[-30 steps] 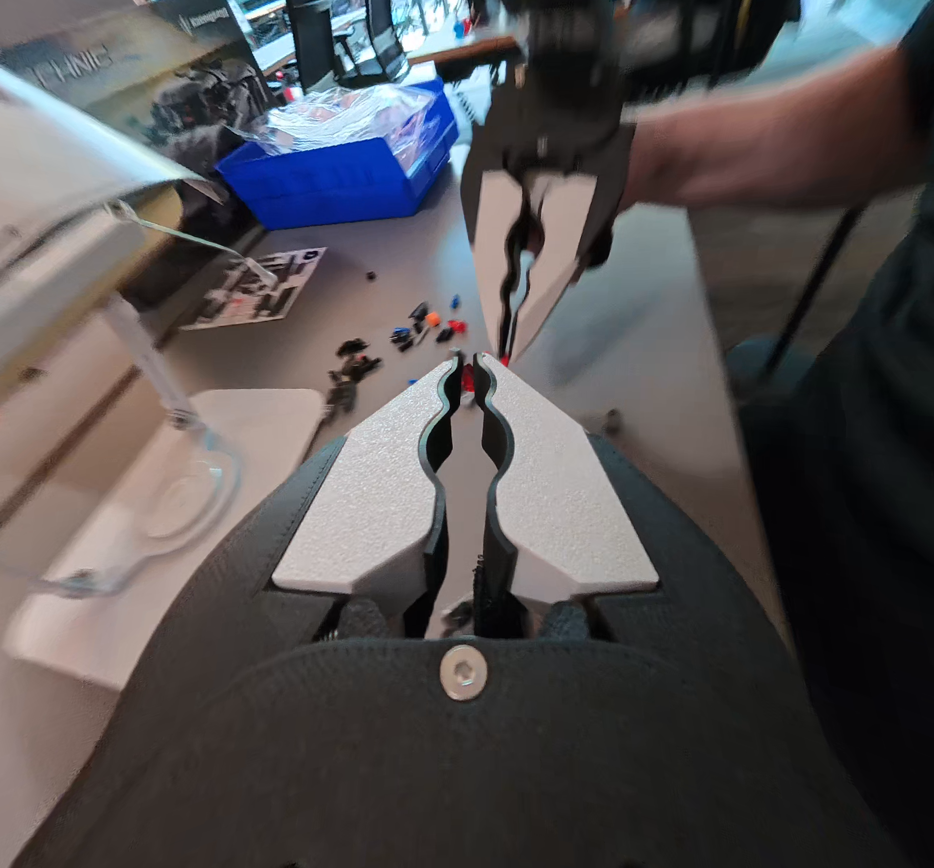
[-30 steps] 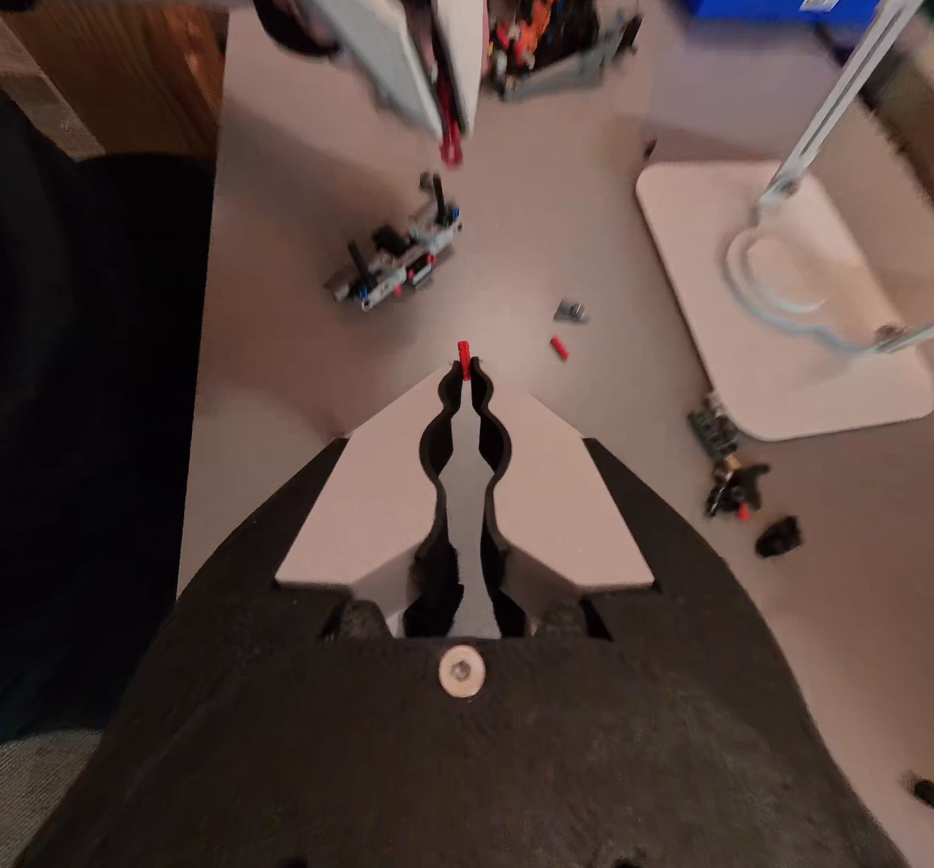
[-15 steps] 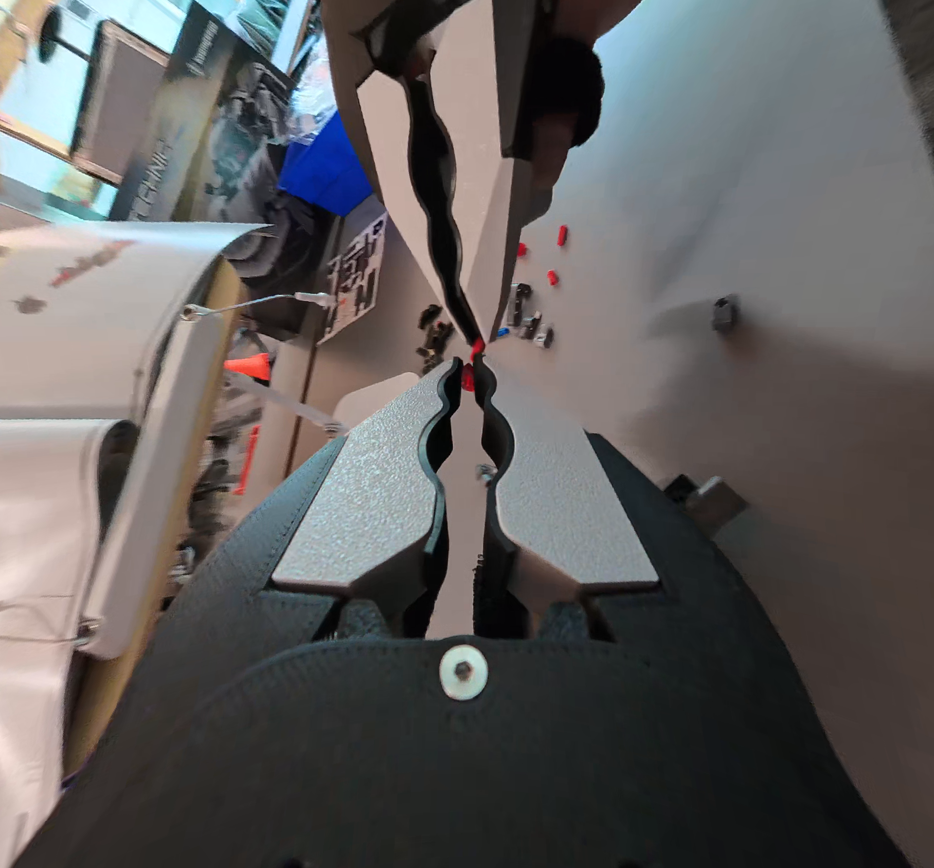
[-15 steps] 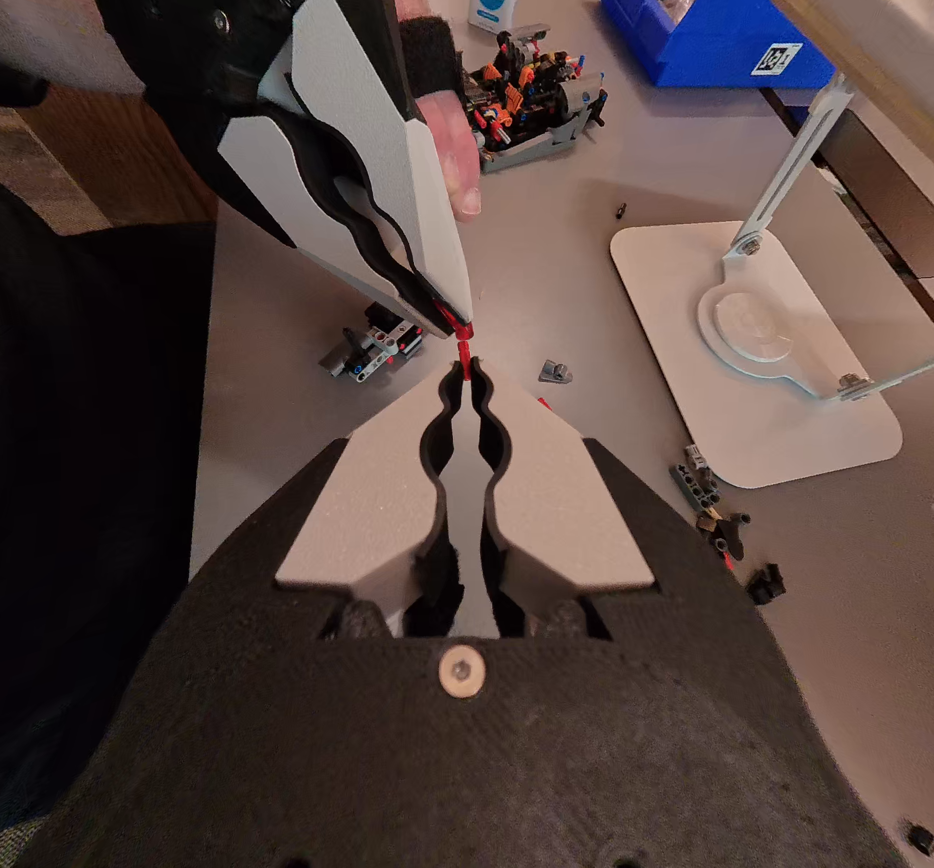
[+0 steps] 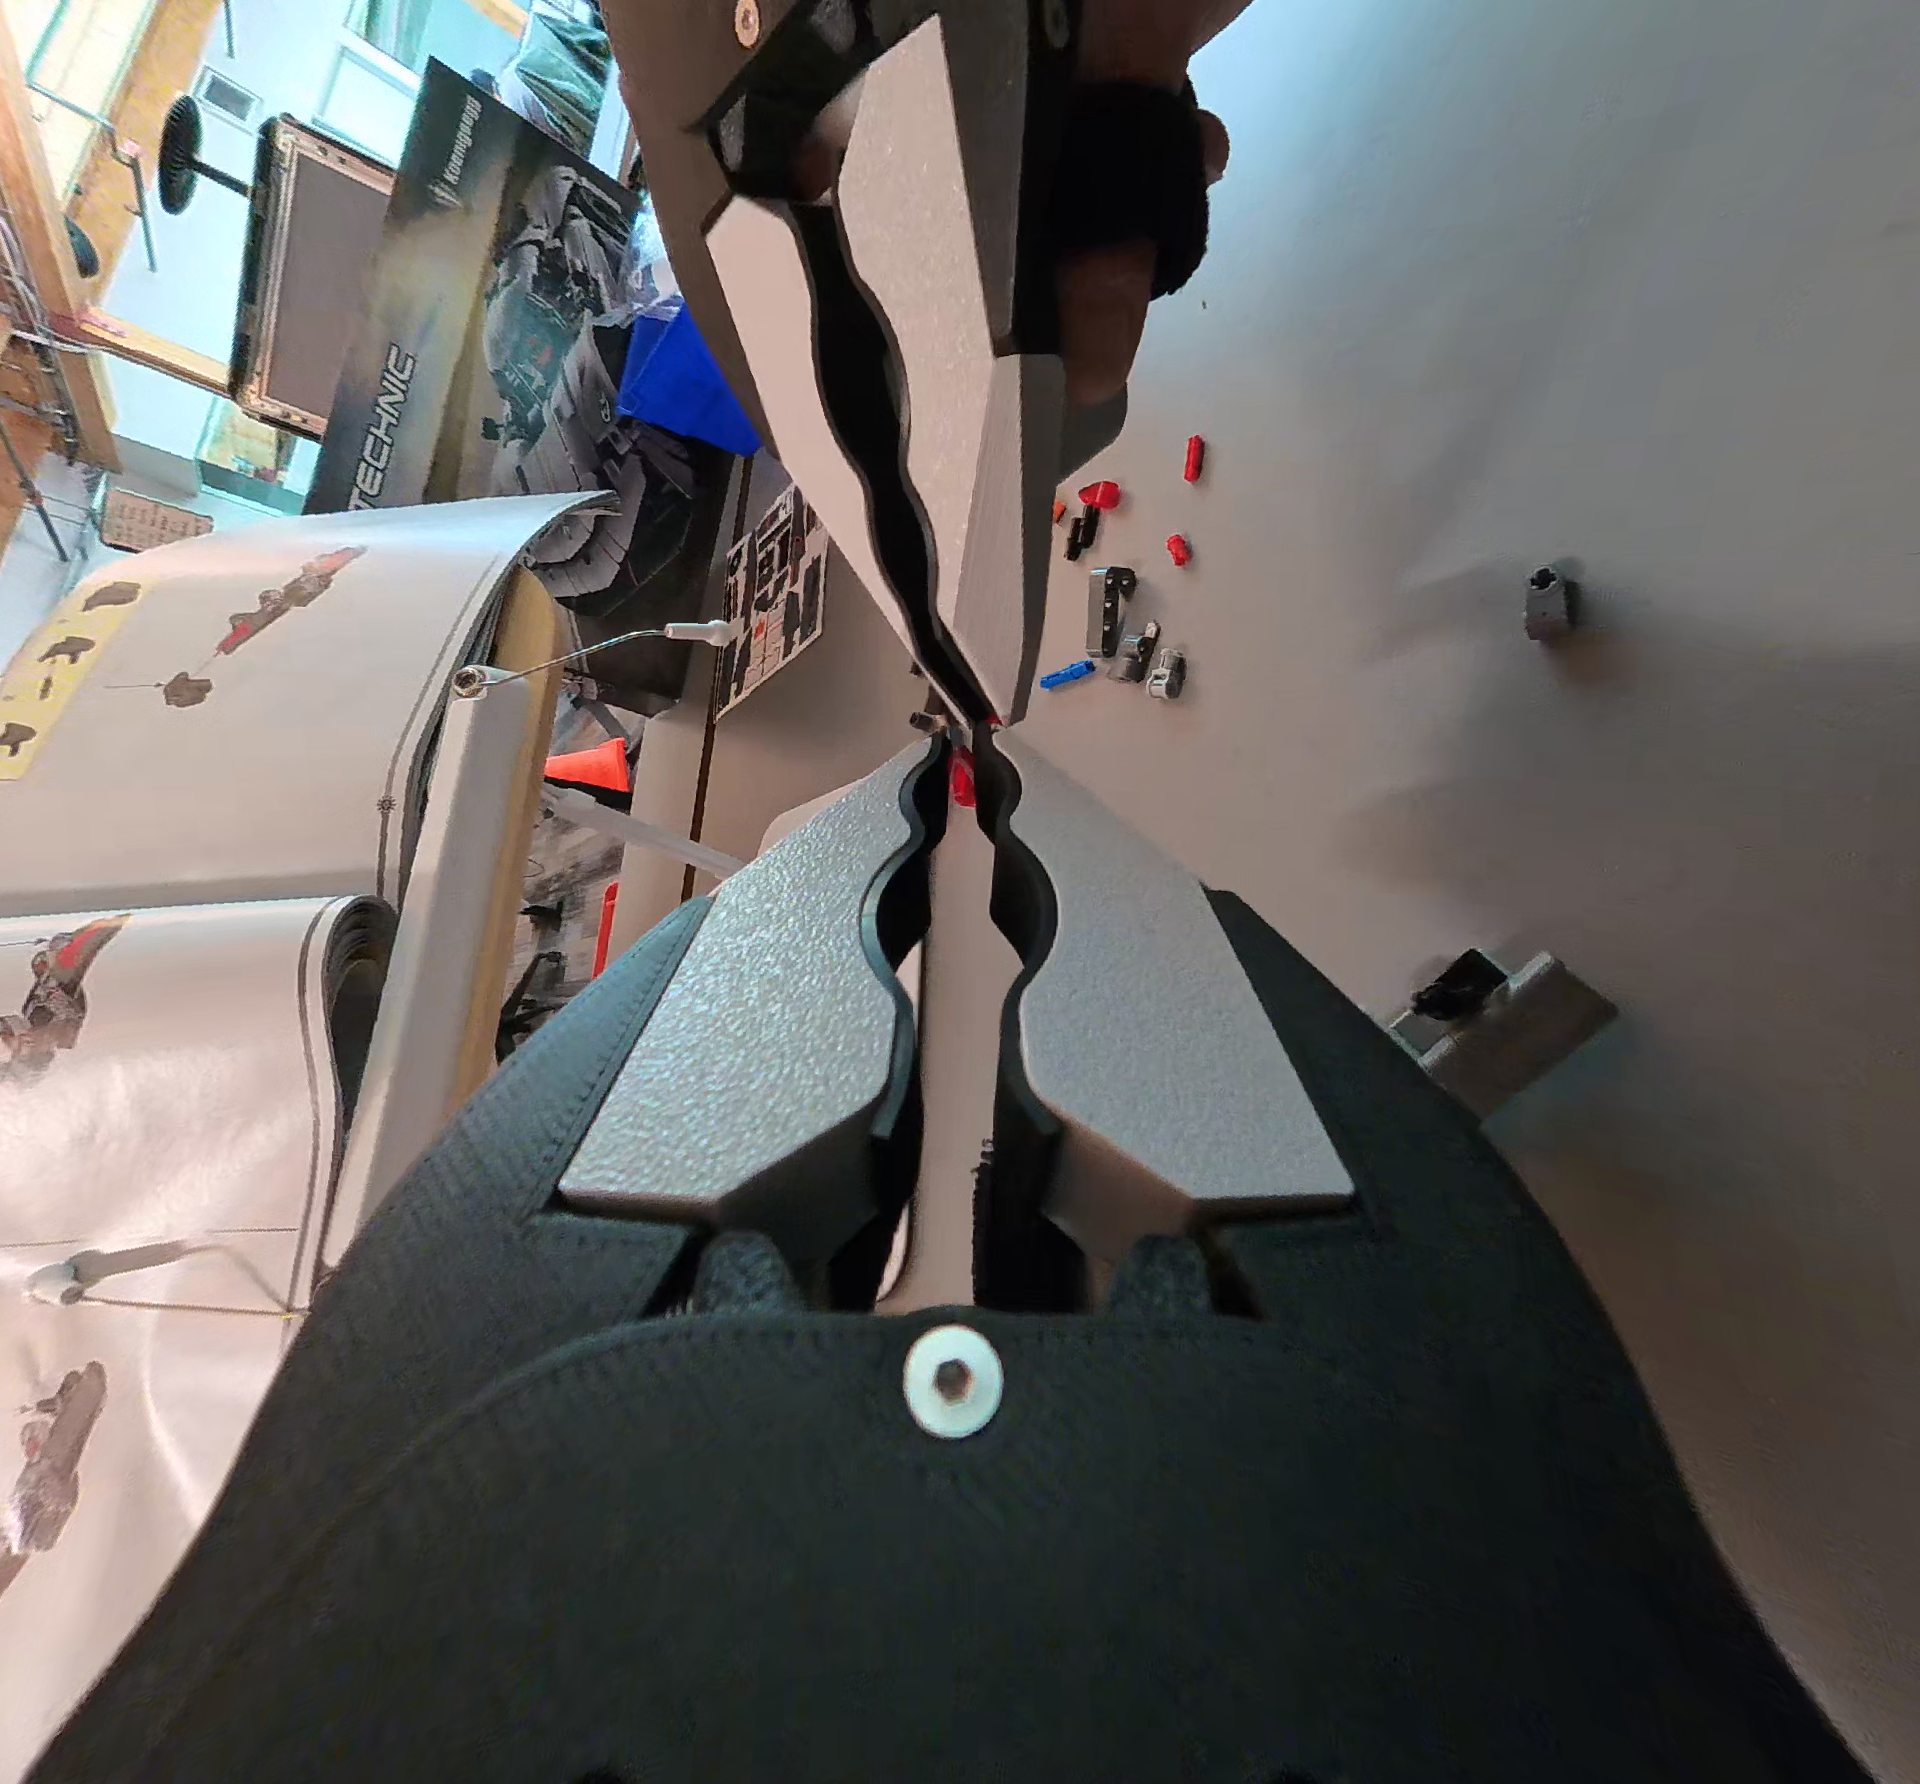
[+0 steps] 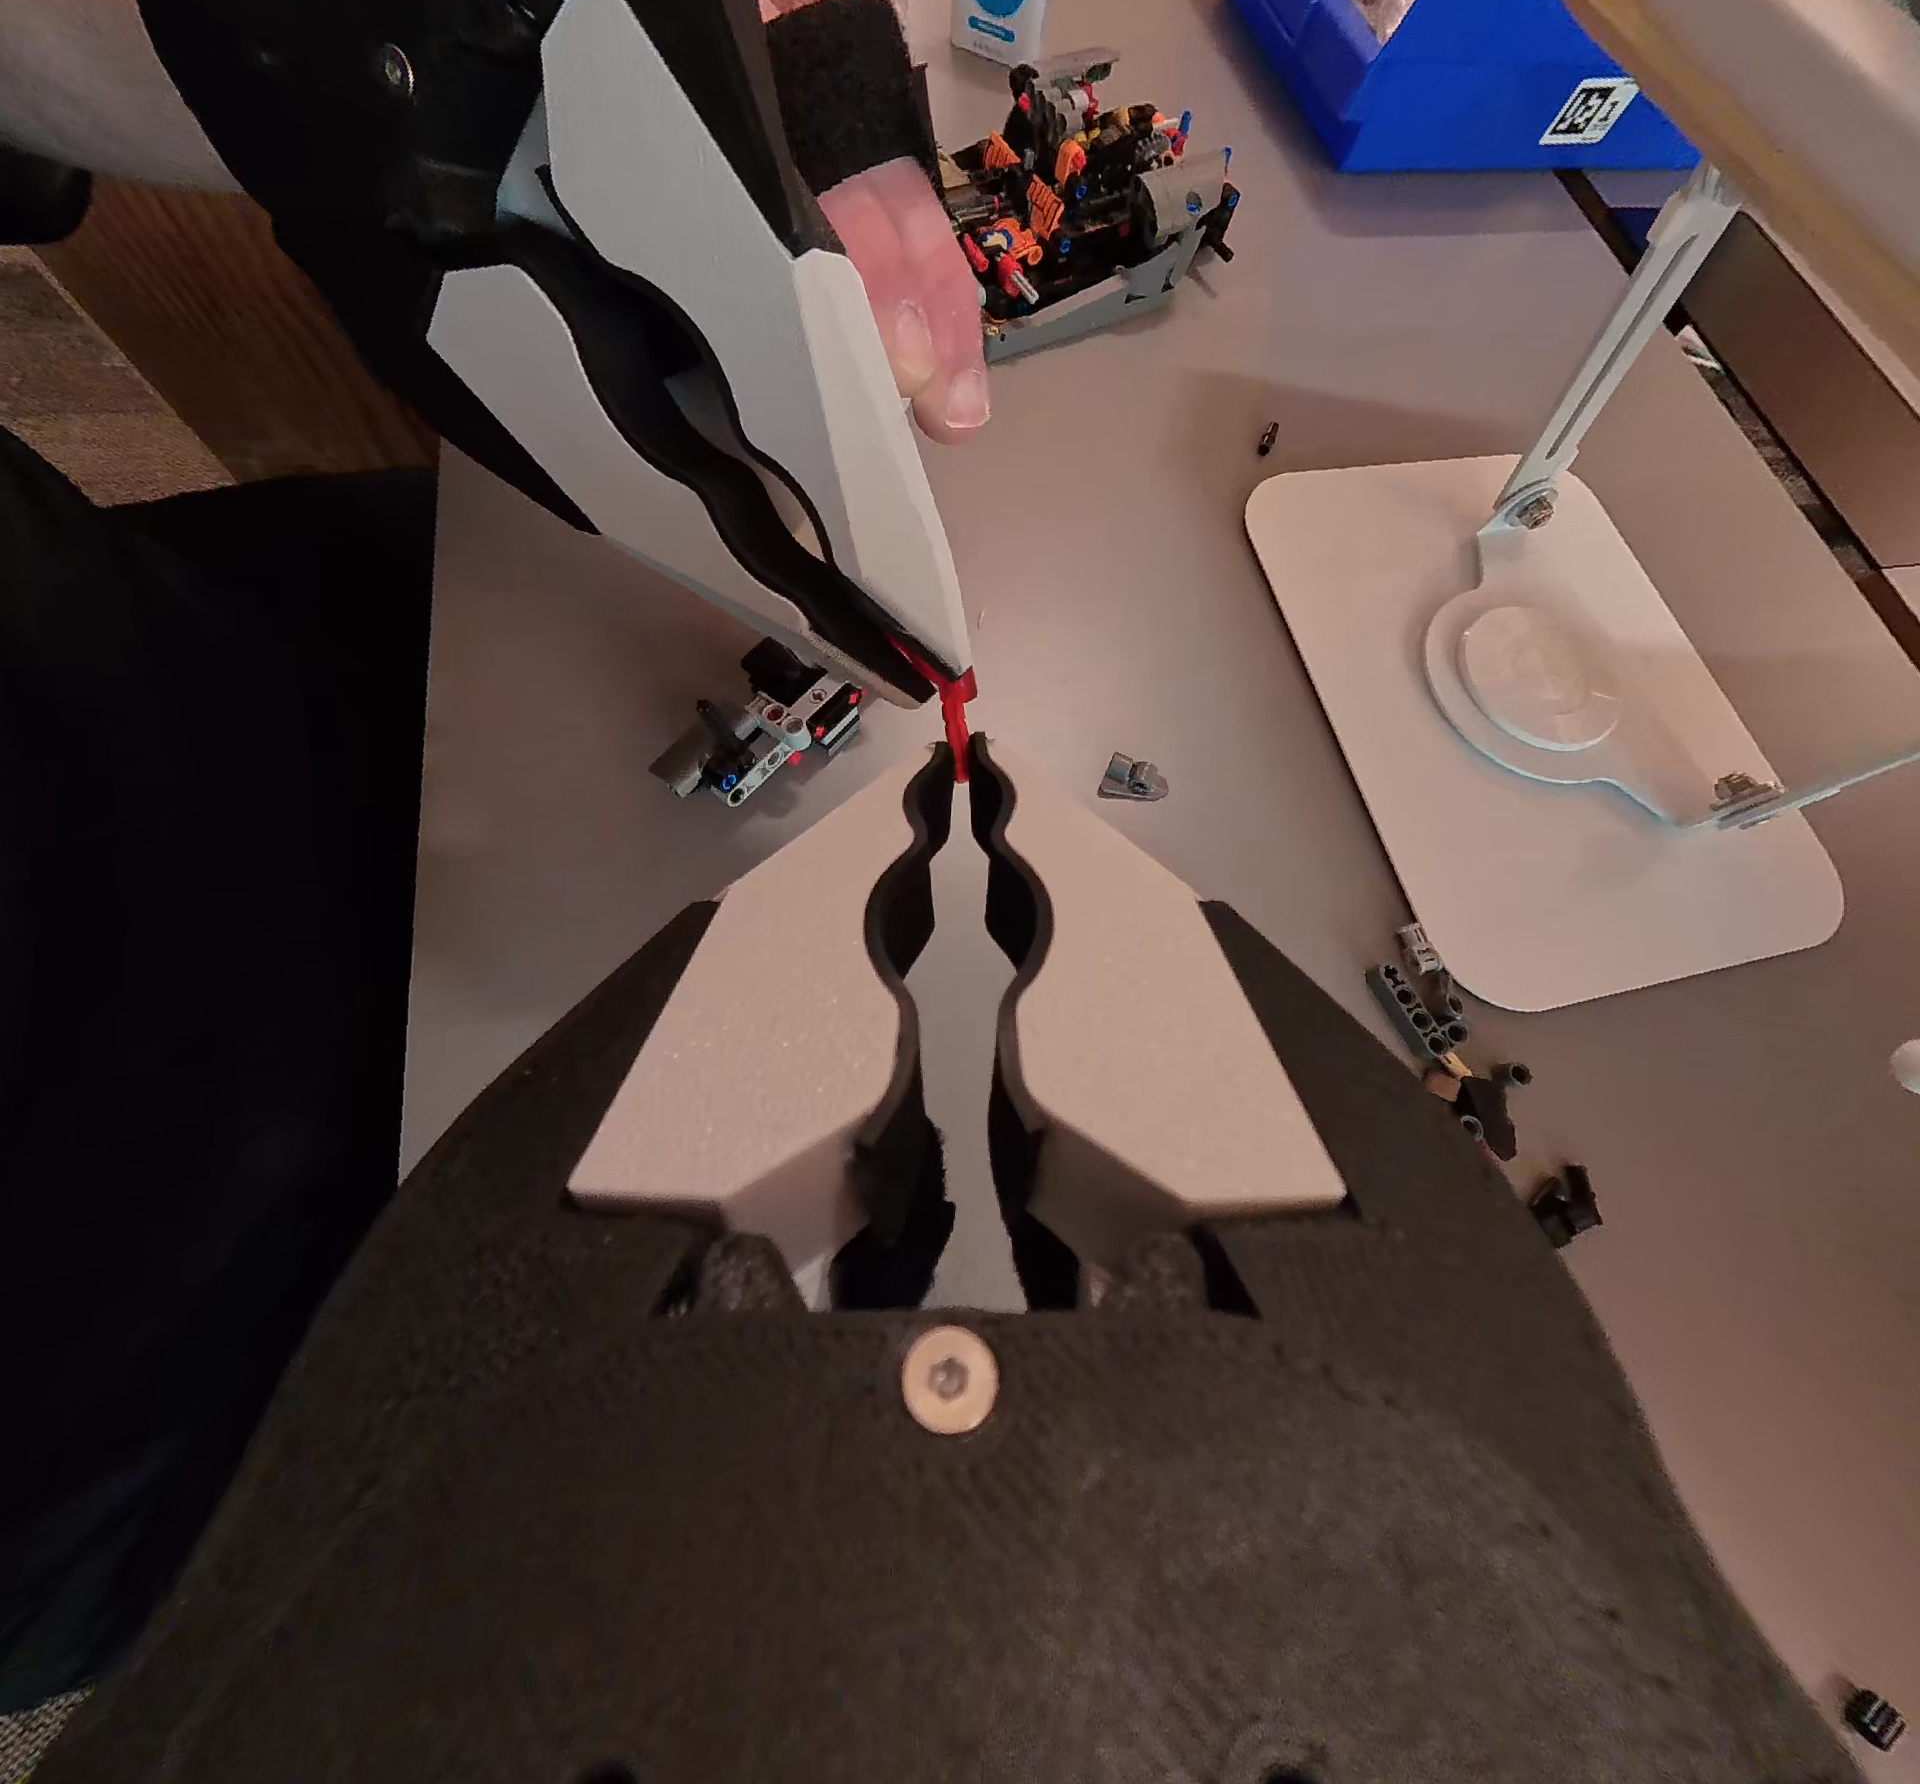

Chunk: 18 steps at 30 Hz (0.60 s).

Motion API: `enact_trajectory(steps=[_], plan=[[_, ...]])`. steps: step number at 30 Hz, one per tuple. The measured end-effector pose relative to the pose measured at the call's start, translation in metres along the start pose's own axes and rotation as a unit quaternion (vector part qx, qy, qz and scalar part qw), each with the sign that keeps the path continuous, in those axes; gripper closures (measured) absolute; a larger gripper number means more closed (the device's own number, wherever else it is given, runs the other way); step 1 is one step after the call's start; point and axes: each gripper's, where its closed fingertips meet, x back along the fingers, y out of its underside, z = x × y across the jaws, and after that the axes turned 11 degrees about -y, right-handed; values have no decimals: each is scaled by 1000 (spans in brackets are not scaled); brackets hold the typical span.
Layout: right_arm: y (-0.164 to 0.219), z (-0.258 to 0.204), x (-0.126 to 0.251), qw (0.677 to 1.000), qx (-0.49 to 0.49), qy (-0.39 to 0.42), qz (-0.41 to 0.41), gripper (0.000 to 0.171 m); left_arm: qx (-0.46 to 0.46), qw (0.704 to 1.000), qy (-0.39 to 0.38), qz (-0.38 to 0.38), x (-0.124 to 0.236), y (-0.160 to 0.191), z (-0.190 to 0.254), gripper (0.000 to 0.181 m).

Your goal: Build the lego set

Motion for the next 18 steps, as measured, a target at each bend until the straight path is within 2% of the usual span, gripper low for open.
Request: enact_trajectory(steps=[7, 18], plan=[[-3, 2, 1, 1000, 8, 6, 3, 171, 9, 1000, 4, 3, 1, 0, 0, 179], [-18, 5, 6, 996, 71, 57, 20, 171, 138, 990, 27, 28, 7, -2, -17, 179]])
